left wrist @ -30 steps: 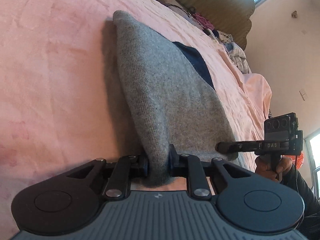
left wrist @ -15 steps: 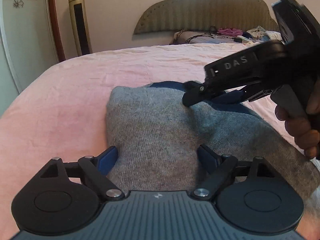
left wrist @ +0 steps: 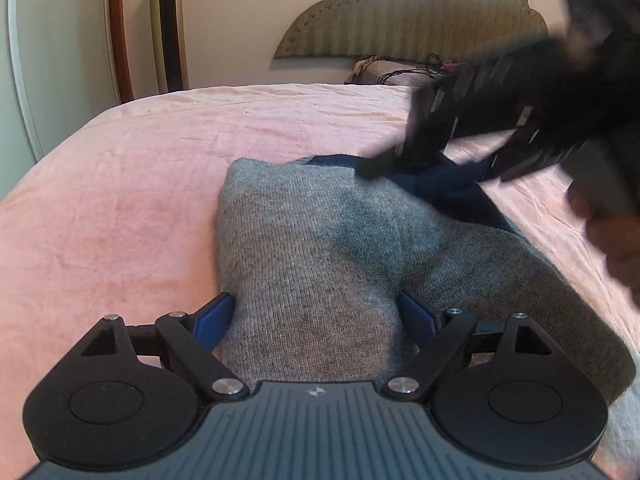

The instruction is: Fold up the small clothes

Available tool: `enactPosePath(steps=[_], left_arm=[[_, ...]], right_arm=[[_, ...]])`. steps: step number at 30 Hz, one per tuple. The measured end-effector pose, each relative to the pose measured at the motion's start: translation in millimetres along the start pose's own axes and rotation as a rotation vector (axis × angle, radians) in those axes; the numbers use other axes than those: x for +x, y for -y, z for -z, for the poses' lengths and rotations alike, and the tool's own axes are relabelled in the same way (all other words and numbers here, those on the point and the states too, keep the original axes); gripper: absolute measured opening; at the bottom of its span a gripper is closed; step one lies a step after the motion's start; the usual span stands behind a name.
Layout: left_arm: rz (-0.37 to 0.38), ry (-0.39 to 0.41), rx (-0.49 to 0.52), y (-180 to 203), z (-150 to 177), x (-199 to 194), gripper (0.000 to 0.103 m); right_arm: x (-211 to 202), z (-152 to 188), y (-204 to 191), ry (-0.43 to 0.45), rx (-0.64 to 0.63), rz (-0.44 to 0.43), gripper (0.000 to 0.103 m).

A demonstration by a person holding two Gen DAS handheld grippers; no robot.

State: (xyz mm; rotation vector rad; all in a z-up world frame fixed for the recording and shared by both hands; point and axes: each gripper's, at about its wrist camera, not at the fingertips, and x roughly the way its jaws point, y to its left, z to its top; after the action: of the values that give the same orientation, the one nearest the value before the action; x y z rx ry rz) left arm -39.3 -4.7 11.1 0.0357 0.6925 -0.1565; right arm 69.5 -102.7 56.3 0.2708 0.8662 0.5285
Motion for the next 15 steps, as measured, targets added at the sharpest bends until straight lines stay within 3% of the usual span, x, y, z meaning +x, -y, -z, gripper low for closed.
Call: enactPosePath(steps=[1,3,6,8,10,12,14,15], left_arm=[[0.001,0.006,0.003,-0.2,1.0,0.3,0.089],[0.000,0.013,0.000,-0.2,2.6,0.8,0.089],[-0.001,0.012,0.001,-0.7,1.7,-0.7,0.089],[0.001,0.008,-0.018,-2.6,1.2,-9.9,0.089],[0.017,0.014,-0.031,-3.7,4.4,-21.8,0.089],[0.013,-0.006,0.011,1.6,13.3,-24.8,0.089],[0.017,-0.020,0.013,0.7,22.7,-19.2,0.089],[0.022,-0.015,-0.005,-2.2,24.2,-20.4,0.089]], right_arm=[[14.0,2.5,6.0,-0.049,0.000,0.037,0.061],[23.8,12.7,19.8,-0.010,-0.072,0.060,0.055],[16.7,8.7,31.0,-0.017,-0.011,0.056,0.038],[5.3,9.4,21.8,-0.021,-0.028,0.117,0.035],[-14.8,18.9,5.4,0.019,-0.051,0.133,0.045],[-30.3,36.5,-5.7,0.056,-0.065,0.071,0.068],[-19.3,56.3,-3.8,-0.020,-0.068,0.044,0.073],[-17.6,67.5,-2.6,0.025,-0.125,0.051,0.072]])
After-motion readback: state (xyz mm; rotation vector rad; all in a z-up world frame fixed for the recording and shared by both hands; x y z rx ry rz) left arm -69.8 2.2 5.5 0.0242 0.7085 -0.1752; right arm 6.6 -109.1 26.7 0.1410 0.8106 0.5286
